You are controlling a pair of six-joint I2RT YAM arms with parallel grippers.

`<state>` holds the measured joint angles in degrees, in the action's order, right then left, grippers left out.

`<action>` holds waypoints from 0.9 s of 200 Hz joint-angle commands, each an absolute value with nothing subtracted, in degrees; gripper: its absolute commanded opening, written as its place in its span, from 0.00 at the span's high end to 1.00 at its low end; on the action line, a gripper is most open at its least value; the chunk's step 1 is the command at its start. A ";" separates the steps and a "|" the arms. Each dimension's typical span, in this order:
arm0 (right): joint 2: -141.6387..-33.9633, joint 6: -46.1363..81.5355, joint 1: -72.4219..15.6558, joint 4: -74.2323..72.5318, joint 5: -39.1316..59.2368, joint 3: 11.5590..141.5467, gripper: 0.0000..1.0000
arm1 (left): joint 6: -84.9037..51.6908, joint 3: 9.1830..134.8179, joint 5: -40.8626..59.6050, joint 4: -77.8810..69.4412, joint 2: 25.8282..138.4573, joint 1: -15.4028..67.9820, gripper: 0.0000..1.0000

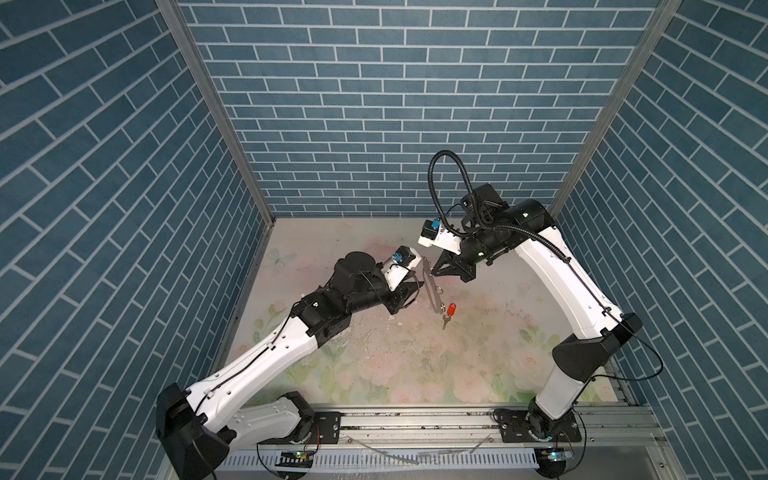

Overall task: Put the keys on the keyring
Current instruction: 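Open right gripper off the plate and move it toward the red-tag key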

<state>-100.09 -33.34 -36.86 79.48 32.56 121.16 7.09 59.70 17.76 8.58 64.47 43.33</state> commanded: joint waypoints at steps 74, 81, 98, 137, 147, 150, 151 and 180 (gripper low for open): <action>-98.63 -36.67 -38.36 79.80 36.56 119.77 1.00 | 7.65 58.36 21.47 -0.46 65.96 43.59 0.62; -98.60 -36.72 -38.45 79.72 36.49 119.63 1.00 | 7.65 58.44 21.75 -0.82 66.09 43.64 0.62; -98.47 -36.76 -38.54 79.54 36.61 119.48 1.00 | 7.65 58.79 22.44 -1.15 66.50 43.59 0.63; -97.88 -36.99 -38.60 78.78 36.65 118.70 1.00 | 7.82 59.24 24.83 -0.29 67.14 43.59 0.72; -97.62 -37.08 -38.63 78.61 36.82 118.41 1.00 | 7.91 59.24 25.70 -0.15 67.25 43.59 0.74; -97.54 -37.13 -38.68 78.58 36.89 118.39 1.00 | 7.99 59.24 25.89 -0.02 67.25 43.59 0.75; -97.46 -37.11 -38.63 78.58 36.90 118.35 1.00 | 7.99 59.24 26.00 -0.01 67.29 43.59 0.75; -96.79 -37.40 -38.61 78.14 37.18 117.77 1.00 | 8.33 58.98 27.14 0.35 67.14 43.60 0.83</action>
<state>-99.31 -33.58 -38.26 78.67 34.98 118.98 7.62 59.09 24.40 0.40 67.02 43.38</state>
